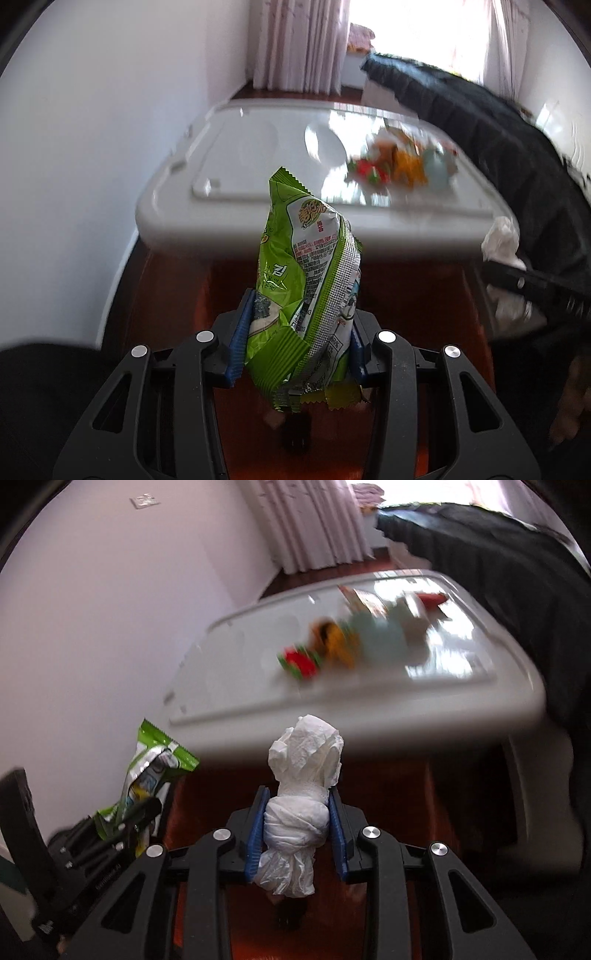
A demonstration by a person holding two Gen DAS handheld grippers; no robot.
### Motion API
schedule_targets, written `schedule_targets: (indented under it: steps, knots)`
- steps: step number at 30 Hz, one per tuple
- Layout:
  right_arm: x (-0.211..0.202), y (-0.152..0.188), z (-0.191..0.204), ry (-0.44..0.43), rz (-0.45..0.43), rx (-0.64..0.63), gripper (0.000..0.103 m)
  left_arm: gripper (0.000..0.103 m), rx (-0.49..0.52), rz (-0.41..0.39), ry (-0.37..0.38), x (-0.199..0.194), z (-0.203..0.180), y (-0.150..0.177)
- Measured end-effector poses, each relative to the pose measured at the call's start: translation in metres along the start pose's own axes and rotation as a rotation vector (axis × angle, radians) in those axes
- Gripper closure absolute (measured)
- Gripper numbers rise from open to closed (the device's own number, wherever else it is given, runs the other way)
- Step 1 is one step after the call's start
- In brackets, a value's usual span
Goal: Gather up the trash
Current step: 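Release the green bag and white tissue into the bin, then grasp the red toy car with the left gripper and lift it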
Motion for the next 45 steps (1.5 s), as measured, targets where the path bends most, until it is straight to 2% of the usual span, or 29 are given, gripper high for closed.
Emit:
schedule_targets:
  steps: [3, 9, 17, 22, 23, 24, 26, 27, 31, 40, 45]
  knots:
    - [0.008, 0.024, -0.003, 0.043, 0.013, -0.036, 0.072, 0.061, 0.029, 0.047, -0.022, 0.006, -0.002, 0.025]
    - [0.033, 0.059, -0.015, 0.124, 0.063, -0.129, 0.072, 0.061, 0.04, 0.126, -0.042, 0.029, 0.0, 0.049]
    - [0.047, 0.074, -0.025, 0.116, 0.111, -0.09, 0.072, 0.061, 0.048, 0.216, -0.046, 0.051, 0.0, 0.073]
    - [0.051, 0.075, -0.029, 0.114, 0.127, -0.067, 0.071, 0.058, 0.049, 0.228, -0.046, 0.053, 0.001, 0.074]
    - [0.051, 0.074, -0.029, 0.115, 0.127, -0.067, 0.069, 0.052, 0.046, 0.228, -0.043, 0.052, 0.001, 0.074]
    - [0.051, 0.074, -0.029, 0.118, 0.127, -0.068, 0.068, 0.041, 0.046, 0.226, -0.05, 0.053, 0.001, 0.074]
    - [0.049, 0.072, -0.031, 0.129, 0.122, -0.065, 0.039, 0.026, 0.051, 0.23, -0.081, 0.054, 0.004, 0.074]
    - [0.044, 0.068, -0.033, 0.147, 0.093, -0.062, 0.037, 0.025, 0.053, 0.23, -0.093, 0.054, 0.005, 0.075]
    - [0.034, 0.061, -0.039, 0.153, 0.046, -0.036, 0.037, 0.025, 0.058, 0.23, -0.101, 0.052, 0.006, 0.074]
    - [0.029, 0.057, -0.046, 0.14, 0.037, 0.013, 0.037, 0.025, 0.074, 0.221, -0.091, 0.049, 0.003, 0.072]
    - [0.02, 0.032, -0.05, 0.116, 0.017, 0.019, 0.033, 0.025, 0.087, 0.214, -0.053, 0.046, -0.005, 0.064]
Point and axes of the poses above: each gripper's, at about its wrist camera, not at the fingertips, and x roughly the way its jaws point, z to its left, y to its underside, the point moved 10 cm from there along x, roughly the way its jaws point, and after that the axes turned 9 degrees about -x, right-handed, at the moved point
